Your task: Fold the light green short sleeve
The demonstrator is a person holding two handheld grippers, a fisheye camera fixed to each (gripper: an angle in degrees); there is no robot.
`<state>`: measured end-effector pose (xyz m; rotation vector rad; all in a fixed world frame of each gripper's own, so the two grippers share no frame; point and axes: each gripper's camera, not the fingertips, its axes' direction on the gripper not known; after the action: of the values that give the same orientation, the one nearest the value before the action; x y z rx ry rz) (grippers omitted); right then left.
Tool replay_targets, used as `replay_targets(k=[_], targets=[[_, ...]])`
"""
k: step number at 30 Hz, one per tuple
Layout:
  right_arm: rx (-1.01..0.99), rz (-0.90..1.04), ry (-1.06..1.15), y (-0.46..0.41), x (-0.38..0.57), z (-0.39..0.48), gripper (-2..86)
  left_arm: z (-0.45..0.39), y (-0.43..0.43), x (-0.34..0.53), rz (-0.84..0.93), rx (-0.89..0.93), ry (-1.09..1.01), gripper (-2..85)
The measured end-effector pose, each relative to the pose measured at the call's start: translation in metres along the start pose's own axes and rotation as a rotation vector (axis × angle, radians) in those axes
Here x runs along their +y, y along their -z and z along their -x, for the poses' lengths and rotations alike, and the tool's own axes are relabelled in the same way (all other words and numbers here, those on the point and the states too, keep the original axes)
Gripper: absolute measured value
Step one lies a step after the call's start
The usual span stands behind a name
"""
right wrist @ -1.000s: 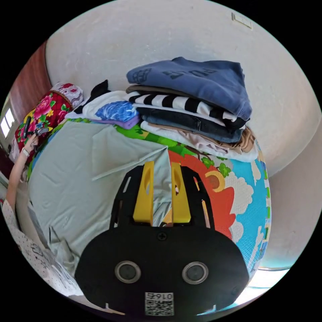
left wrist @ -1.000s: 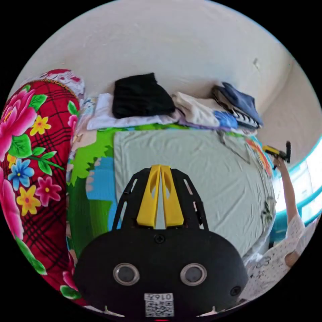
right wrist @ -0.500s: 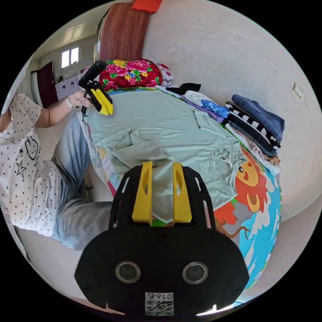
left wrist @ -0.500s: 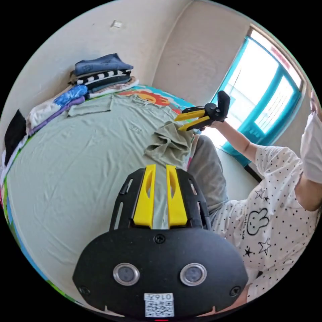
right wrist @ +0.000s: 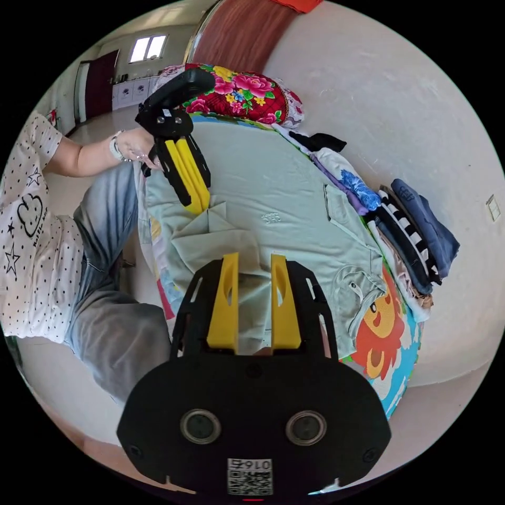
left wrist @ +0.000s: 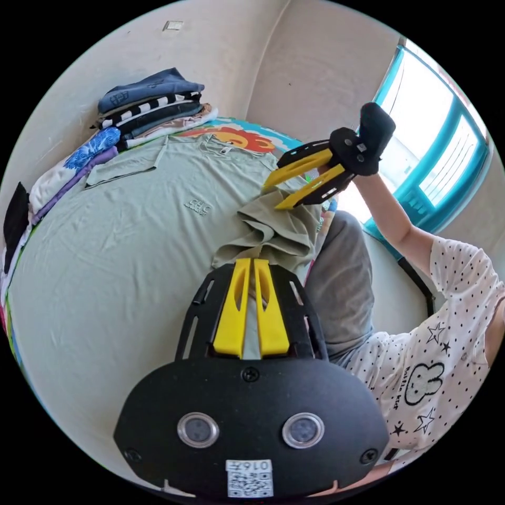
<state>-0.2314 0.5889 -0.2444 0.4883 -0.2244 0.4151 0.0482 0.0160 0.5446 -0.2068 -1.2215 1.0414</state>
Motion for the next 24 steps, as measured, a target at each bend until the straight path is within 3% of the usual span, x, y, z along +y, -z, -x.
replay_targets(k=[4, 9, 20, 24], targets=[[-0.182, 0.062, 0.092, 0.014, -0.017, -0.019, 14.1, -0.015, 0.017, 0.003, -0.030, -0.045, 0.019, -0.4], [-0.166, -0.066, 0.023, 0.031, -0.019, -0.043, 14.1, -0.032, 0.037, 0.008, -0.056, -0.074, 0.068, 4.5], [-0.189, 0.082, 0.022, -0.001, 0.003, -0.047, 13.1, -0.058, 0.068, 0.004, -0.110, -0.219, 0.171, 6.5], [-0.210, 0.022, 0.013, 0.007, 0.016, -0.057, 12.5, -0.064, 0.075, 0.004, -0.116, -0.258, 0.190, 6.9]])
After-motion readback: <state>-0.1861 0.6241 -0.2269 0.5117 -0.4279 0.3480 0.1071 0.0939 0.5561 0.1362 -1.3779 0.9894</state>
